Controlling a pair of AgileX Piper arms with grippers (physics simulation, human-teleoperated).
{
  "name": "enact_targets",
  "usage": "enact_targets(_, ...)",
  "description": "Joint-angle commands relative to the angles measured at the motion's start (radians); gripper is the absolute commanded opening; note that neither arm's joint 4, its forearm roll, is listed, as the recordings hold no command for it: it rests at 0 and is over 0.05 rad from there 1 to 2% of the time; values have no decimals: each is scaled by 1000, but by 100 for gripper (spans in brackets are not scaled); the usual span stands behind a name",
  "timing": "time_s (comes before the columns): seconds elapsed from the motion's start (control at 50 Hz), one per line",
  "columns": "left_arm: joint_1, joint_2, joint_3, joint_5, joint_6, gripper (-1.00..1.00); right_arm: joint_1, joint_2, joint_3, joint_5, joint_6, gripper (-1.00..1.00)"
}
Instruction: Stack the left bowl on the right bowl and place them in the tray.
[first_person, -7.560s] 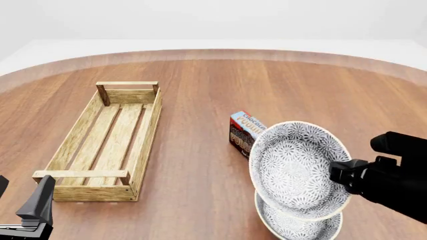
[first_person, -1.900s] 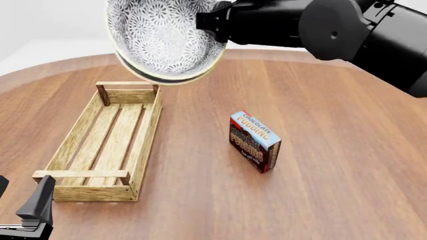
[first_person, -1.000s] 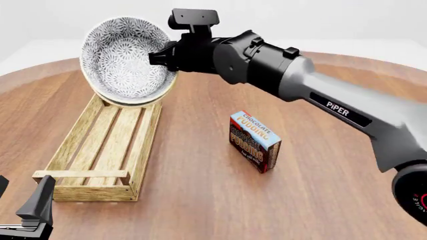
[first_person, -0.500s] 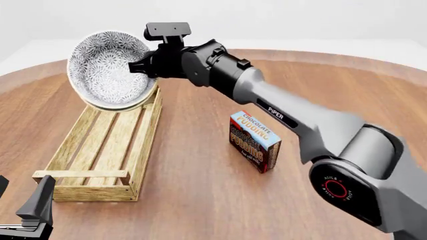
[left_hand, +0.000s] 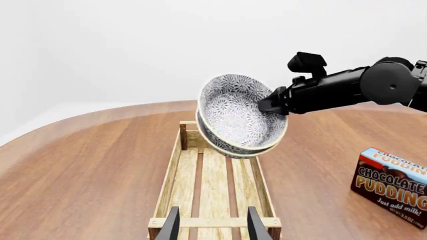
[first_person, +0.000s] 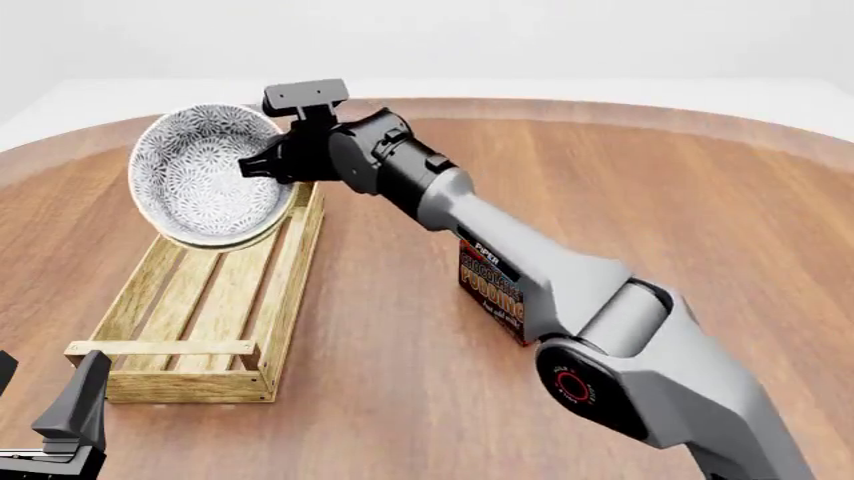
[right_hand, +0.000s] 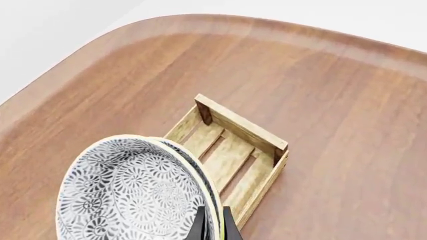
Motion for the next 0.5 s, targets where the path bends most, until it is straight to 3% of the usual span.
enact_targets(0.02, 0, 0, 0, 0, 0, 100, 9, 43, -86, 42, -25, -100)
enact_targets(0.5, 0, 0, 0, 0, 0, 100, 30, 85, -76, 16, -4, -100)
